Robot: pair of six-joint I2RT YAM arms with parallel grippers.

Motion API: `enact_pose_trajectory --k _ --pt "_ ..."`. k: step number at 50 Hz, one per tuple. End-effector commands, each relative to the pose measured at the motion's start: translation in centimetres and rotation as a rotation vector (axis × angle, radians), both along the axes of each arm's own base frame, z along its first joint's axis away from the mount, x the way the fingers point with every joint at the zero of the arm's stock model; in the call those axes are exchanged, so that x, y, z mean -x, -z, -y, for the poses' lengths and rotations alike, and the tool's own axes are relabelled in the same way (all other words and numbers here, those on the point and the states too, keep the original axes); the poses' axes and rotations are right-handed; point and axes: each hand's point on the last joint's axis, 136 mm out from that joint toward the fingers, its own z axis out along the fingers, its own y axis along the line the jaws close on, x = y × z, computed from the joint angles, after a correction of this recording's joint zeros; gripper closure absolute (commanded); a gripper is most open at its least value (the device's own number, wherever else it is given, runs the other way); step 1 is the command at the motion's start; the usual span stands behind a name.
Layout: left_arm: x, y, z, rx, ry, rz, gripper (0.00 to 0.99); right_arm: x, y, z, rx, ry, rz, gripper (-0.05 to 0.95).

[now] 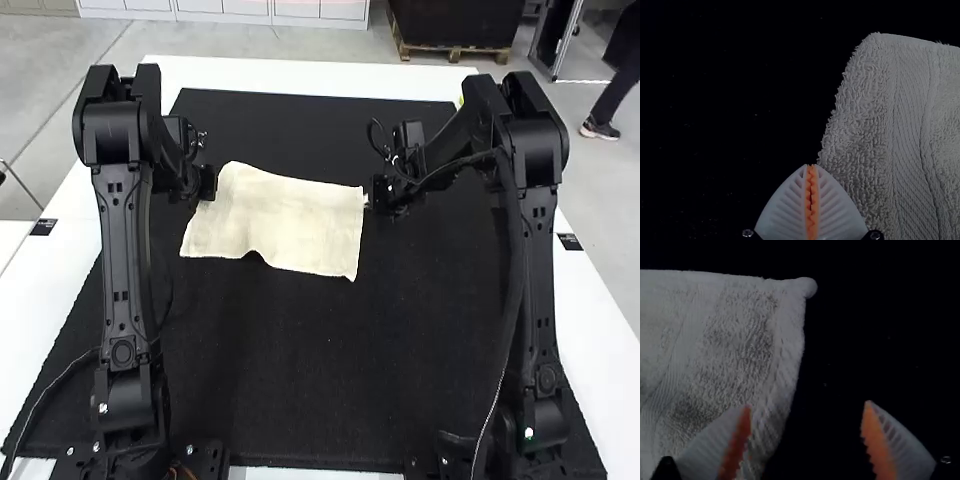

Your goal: Fold the towel.

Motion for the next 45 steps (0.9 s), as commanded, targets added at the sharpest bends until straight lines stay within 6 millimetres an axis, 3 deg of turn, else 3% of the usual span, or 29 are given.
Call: enact_pose_trajectory --k 1,4,8,15,32,45 --pt "-0.1 -0.4 0.1 -0.009 -0.001 0.007 0.974 -1.1 -2.7 0.3 -0.011 0.027 0.051 0.12" --pt "-0.1 -0.3 0.2 -0.009 0.0 0.005 0.974 -1.2 -2.9 0.2 -0.025 0.035 0.047 0.03" --pt "0.0 -0.3 0.2 -0.008 0.0 0.004 0.974 -1.3 -3.0 -0.3 -0.046 0.031 0.045 0.0" --pt "0.0 -0.2 0.3 -0.008 0.001 0.004 0.974 -1.2 -2.2 -1.6 -0.059 0.007 0.03 0.0" --pt "0.0 -0.2 0.1 -0.004 0.002 0.005 0.974 -2.4 -3.3 -3.6 -0.082 -0.009 0.058 0.0" --pt "-0.1 -0.2 -0.1 -0.005 -0.002 0.012 0.974 -2.2 -1.8 -3.8 -0.079 -0.007 0.028 0.0"
